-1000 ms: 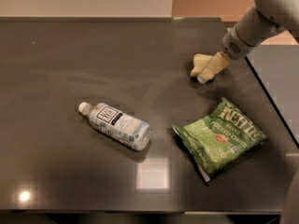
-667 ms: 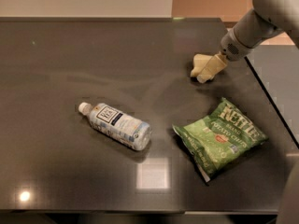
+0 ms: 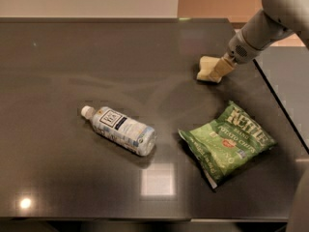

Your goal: Move sponge near blue plastic bottle

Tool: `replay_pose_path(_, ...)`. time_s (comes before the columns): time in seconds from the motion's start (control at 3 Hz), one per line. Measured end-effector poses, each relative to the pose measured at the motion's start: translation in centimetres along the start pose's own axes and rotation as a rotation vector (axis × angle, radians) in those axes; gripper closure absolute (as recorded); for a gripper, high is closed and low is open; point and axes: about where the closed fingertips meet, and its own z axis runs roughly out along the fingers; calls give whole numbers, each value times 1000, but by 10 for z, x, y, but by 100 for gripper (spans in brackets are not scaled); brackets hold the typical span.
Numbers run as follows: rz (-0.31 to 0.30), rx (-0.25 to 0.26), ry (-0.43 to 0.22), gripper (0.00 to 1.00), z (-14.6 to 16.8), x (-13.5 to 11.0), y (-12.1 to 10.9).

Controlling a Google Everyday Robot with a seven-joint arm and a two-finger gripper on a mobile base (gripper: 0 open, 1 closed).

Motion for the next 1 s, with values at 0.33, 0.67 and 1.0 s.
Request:
replay_pose_path(0.33,1,-20,-9,96,-16,-4,9)
replay_pose_path(0.67,-28,-45,-21,100,-30,-12,27)
replay_pose_path(1.0,-130,-96,-18,100,-36,-27,63)
